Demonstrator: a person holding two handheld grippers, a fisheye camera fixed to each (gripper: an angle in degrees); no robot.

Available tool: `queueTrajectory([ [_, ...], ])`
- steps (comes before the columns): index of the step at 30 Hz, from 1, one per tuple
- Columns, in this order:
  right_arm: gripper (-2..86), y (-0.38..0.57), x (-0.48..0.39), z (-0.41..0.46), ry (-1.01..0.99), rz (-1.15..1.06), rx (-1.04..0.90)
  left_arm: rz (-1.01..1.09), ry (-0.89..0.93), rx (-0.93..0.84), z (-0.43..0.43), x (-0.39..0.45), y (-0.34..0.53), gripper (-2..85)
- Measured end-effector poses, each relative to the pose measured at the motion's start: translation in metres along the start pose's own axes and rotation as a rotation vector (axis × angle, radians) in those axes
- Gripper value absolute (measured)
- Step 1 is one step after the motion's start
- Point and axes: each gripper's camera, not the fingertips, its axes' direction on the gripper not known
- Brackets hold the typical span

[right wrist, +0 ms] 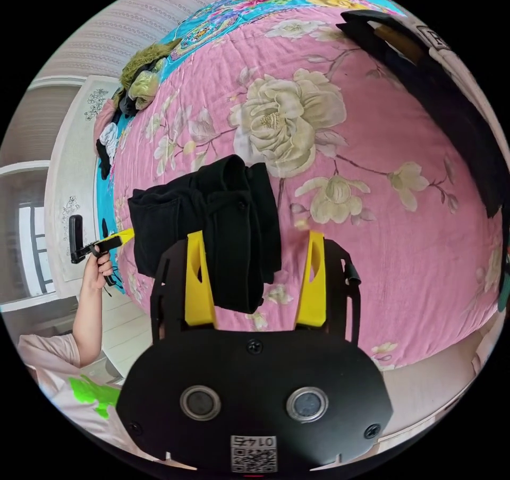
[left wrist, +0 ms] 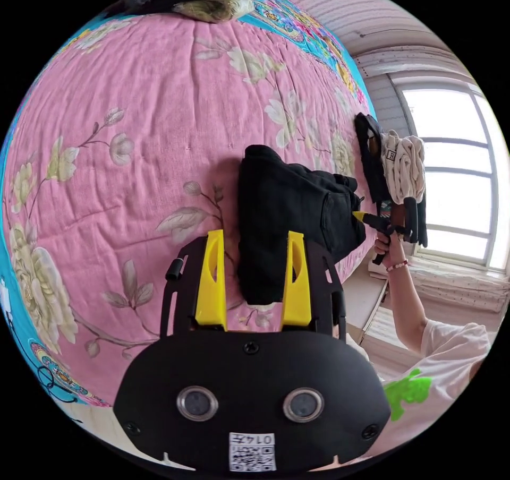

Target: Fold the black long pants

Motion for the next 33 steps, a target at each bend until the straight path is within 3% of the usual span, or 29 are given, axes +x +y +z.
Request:
queueTrajectory([
  [4, 23.4, -0.005, -0.001, -0.003, -0.027, -0.044, -0.035, -0.023, 0.095, -0.025, 0.008, -0.013, -0.016, 16.5],
  [6, 20.6, -0.001, -0.004, -0.010, -0.129, -0.081, -0.001, -0.008, 0.075, -0.036, 0.012, -0.013, -0.020, 16.4],
  [9, 21.1, -0.001, -0.005, -0.002, -0.060, -0.050, -0.030, 0.031, 0.023, -0.068, 0.016, -0.006, -0.027, 16.3],
  [17, 25.7, 0.010, -0.027, -0.002, 0.034, -0.049, -0.028, 0.229, -0.354, -0.087, 0.021, 0.055, -0.032, 16.4],
  [29, 21.8, 0.047, -0.055, 0.000, -0.016, -0.036, 0.015, 0.203, -0.291, -0.096, 0.027, 0.051, -0.038, 15.8],
  [33, 17.8, 0.062, -0.062, -0.003, -0.133, -0.033, -0.013, 0.232, -0.240, -0.098, 0.022, 0.047, -0.039, 14.7],
])
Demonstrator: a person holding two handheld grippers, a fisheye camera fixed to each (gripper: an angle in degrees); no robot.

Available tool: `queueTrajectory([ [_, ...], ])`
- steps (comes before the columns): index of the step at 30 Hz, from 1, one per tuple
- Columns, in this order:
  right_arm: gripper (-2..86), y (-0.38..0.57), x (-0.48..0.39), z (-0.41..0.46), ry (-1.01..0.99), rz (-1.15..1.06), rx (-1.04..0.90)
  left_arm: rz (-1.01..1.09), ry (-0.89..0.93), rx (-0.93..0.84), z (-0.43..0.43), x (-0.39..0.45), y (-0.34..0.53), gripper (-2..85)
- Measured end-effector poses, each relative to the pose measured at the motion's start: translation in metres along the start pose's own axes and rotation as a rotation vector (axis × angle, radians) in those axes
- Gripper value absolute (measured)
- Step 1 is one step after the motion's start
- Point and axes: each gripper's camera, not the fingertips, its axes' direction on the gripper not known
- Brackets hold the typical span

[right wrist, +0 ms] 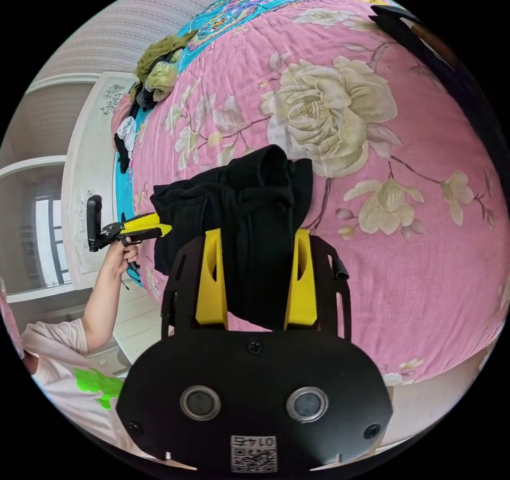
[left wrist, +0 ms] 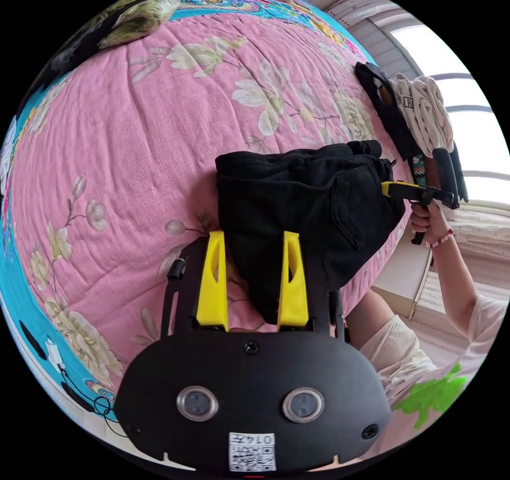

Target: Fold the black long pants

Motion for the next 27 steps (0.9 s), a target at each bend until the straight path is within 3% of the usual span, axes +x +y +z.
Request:
queueTrajectory([
  [5, 15.0, 0.020, 0.000, 0.001, -0.069, 0.033, -0.019, -0.031, 0.155, 0.024, -0.005, -0.016, 0.005, 12.5],
  [11, 10.2, 0.051, -0.063, 0.014, 0.248, -0.171, -0.075, -0.032, 0.209, 0.045, -0.007, -0.010, 0.007, 5.2],
  [15, 8.3, 0.083, -0.098, 0.021, 0.381, -0.232, -0.064, -0.008, 0.161, 0.068, -0.013, 0.003, 0.013, 4.6],
  [27, 7.5, 0.195, -0.162, -0.004, 0.453, -0.265, 0.045, 0.093, 0.055, 0.089, -0.054, 0.060, 0.027, 4.0],
])
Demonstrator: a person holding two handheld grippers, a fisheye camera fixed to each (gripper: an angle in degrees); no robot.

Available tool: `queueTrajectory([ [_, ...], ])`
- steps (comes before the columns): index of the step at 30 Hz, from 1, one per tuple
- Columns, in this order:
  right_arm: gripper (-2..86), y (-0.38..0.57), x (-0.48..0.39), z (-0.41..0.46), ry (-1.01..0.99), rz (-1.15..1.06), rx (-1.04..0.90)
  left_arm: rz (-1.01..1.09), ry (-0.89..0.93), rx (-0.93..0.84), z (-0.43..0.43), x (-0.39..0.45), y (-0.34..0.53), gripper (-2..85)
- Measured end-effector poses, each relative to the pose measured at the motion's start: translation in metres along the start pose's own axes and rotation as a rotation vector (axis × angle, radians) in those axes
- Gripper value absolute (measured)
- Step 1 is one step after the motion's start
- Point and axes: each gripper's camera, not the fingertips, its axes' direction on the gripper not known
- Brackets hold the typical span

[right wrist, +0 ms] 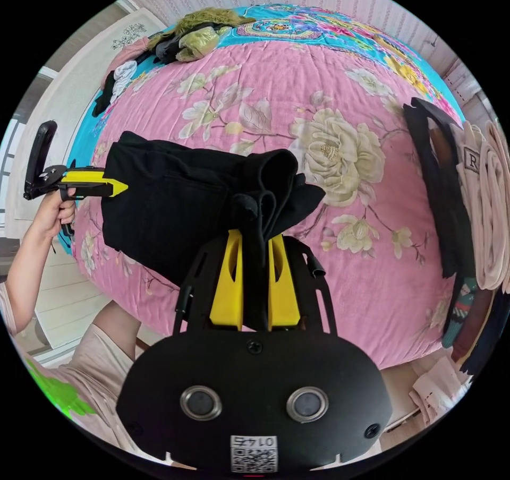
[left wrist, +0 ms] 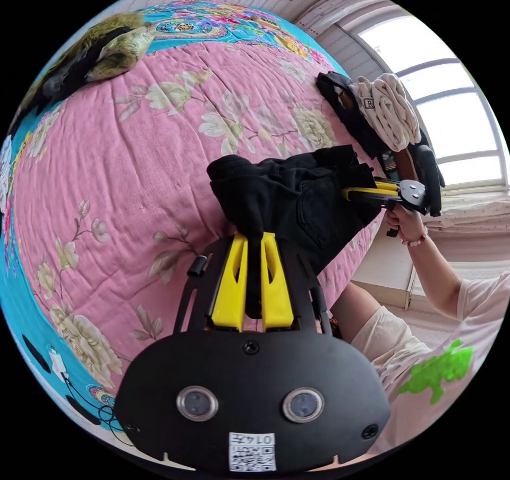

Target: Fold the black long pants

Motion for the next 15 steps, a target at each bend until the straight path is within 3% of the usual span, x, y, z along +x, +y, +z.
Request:
queueTrajectory([
  [15, 7.6, 0.161, -0.010, -0.160, 0.076, 0.220, 0.213, 0.322, -0.078, 0.033, -0.075, 0.177, -0.056, 4.1],
])
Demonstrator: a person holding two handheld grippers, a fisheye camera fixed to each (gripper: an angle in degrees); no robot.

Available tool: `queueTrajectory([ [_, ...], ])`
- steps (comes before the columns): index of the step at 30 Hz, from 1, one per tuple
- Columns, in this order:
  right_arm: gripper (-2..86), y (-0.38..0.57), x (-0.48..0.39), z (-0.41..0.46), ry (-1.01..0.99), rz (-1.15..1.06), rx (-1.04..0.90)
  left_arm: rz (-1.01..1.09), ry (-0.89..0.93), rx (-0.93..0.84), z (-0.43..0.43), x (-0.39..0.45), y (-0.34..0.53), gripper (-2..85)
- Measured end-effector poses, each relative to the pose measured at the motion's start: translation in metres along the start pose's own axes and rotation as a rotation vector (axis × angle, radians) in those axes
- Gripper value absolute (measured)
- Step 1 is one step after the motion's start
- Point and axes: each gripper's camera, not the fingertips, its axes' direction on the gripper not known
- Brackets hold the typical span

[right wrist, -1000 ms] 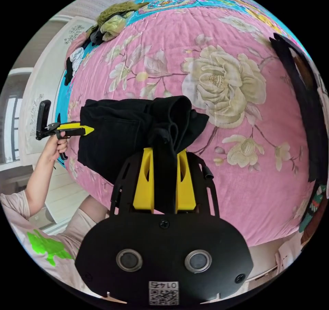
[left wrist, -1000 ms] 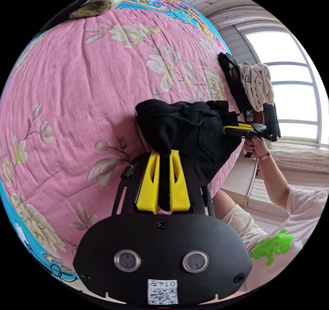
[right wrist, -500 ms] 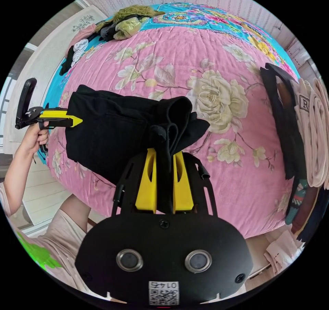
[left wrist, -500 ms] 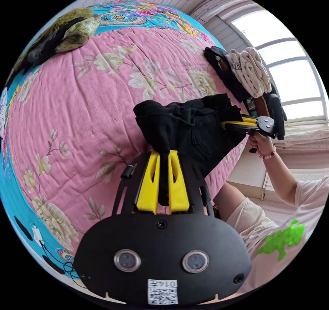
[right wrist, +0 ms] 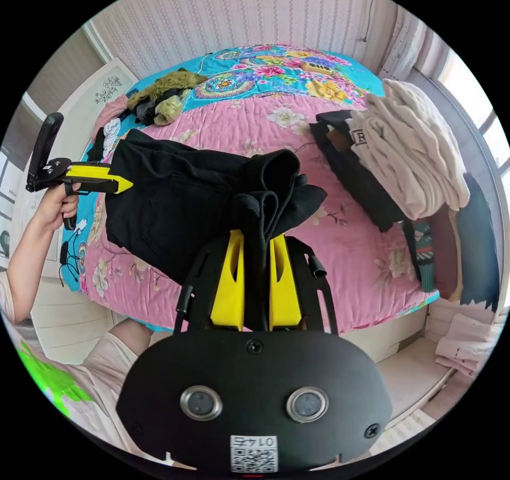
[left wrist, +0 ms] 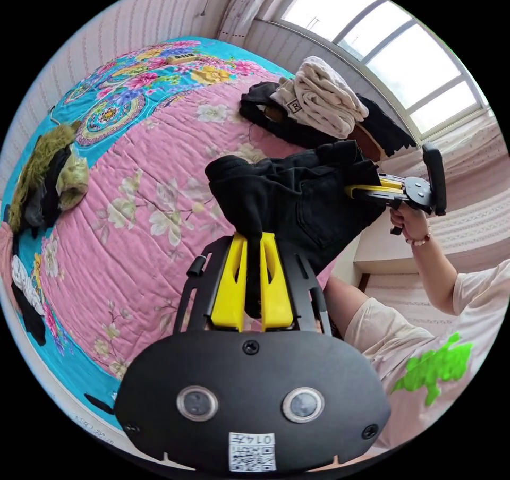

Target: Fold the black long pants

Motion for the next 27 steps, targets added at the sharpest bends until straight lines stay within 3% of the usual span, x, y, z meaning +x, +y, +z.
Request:
queueTrajectory([
  [14, 7.6, 0.100, 0.136, -0.191, 0.104, 0.387, 0.177, 0.495, 0.058, 0.005, -0.037, 0.236, -0.235, 4.2],
  [22, 7.7, 0.043, 0.203, -0.211, 0.019, 0.430, 0.259, 0.479, -0.138, 0.000, -0.052, 0.282, -0.365, 4.2],
  [27, 7.8, 0.000, 0.245, -0.181, -0.016, 0.502, 0.219, 0.394, -0.212, -0.027, -0.019, 0.291, -0.432, 4.3],
])
